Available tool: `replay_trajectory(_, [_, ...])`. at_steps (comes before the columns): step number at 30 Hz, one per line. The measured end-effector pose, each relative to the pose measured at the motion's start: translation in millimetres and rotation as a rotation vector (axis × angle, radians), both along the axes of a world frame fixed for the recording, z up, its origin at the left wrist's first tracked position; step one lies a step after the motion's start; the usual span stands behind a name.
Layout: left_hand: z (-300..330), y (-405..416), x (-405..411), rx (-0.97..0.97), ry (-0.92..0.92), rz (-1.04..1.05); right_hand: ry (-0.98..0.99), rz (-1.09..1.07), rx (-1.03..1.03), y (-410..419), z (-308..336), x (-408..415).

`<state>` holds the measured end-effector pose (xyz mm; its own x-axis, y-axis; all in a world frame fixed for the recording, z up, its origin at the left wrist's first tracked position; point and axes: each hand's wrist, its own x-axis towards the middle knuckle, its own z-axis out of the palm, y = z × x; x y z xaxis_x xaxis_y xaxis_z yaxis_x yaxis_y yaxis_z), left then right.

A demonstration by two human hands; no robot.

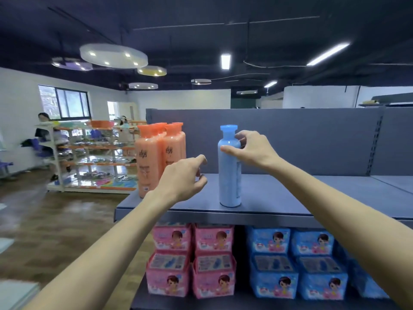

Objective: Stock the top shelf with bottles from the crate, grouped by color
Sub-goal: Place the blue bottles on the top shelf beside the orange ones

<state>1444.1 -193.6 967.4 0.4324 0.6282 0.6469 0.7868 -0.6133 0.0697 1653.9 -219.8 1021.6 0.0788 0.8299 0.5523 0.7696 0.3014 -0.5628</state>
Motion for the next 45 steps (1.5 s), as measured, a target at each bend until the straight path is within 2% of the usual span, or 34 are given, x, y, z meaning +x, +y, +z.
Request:
replay_trajectory(5, [-9.1, 14.7, 0.8, -0.022, -0.001, -0.003, 0.012, -0.047, 0.000, 6.3, -11.8, 7.2])
replay_trajectory(11, [-28.6, 30.5, 9.1, -0.075, 0.009, -0.024, 0.078, -0.059, -0.189, 6.9, -76.4, 3.0])
replay_trajectory(20, [-42.3, 54.2, 15.0, -0.105, 0.018, -0.035, 0.274, 0.143, -0.376, 26.3, -86.1, 33.6])
replay_trajectory(25, [-46.0, 62.7, 15.7, -0.104, 0.015, -0.031, 0.032, -0.042, -0.233, 24.2, -99.5, 24.2])
replay_trajectory(34, [-57.7, 80.6, 14.3, -0.095, 0.025, -0.005, 0.065, 0.010, -0.175, 36.6, -103.2, 20.2])
replay_trajectory(39, [-68.9, 93.9, 5.5, 0.010, 0.046, 0.066, -0.054, 0.031, -0.169, 59.7, -112.0, 6.0])
replay_trajectory(45, [-70.2, 105.0, -6.4, 0.035, 0.019, 0.122, -0.127, 0.035, -0.206, 91.5, -108.4, -14.1])
